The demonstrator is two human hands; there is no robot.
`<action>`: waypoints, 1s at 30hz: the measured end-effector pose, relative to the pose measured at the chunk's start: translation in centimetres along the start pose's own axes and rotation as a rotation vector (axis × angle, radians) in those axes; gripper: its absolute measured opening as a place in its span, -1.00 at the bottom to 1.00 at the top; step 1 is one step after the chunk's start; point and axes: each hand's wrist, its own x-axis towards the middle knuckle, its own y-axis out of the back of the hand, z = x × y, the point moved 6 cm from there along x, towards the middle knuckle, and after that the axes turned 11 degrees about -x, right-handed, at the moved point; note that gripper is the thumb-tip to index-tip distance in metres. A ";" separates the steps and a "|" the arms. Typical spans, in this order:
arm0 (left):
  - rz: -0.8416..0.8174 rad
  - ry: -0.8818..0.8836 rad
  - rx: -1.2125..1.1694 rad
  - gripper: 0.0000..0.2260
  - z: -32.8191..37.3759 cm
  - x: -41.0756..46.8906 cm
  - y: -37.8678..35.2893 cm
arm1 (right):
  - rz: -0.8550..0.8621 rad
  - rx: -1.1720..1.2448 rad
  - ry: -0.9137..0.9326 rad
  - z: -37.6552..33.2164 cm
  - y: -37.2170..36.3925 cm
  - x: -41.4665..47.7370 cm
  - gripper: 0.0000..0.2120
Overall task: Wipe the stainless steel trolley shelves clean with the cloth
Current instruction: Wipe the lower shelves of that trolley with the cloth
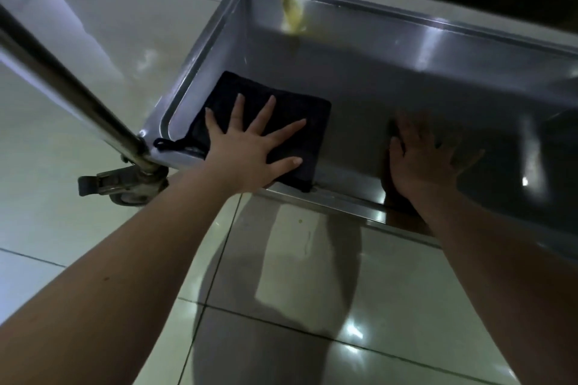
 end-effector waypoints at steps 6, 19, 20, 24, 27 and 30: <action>0.049 -0.028 -0.036 -0.41 -0.1 -0.2 0.2 | 0.014 -0.006 0.170 -7.1 -0.1 -0.2 -0.49; 0.057 0.013 -0.019 -0.42 -1.1 11.4 3.0 | -0.021 -0.076 0.198 -7.3 -1.0 -0.5 -0.49; 0.053 0.024 -0.024 -0.42 -0.9 12.2 3.2 | -0.021 -0.072 0.197 -7.3 -1.0 -0.5 -0.50; 0.012 0.040 -0.026 -0.42 -0.3 13.8 3.8 | -0.015 -0.061 0.197 -7.3 -0.9 -0.3 -0.50; -0.018 0.011 -0.002 -0.44 -0.3 12.7 3.3 | -0.006 -0.054 0.181 -7.3 -0.9 -0.3 -0.50; -0.050 -0.022 -0.007 -0.45 -0.6 8.8 2.3 | -0.001 -0.057 0.177 -7.4 -0.9 -0.3 -0.50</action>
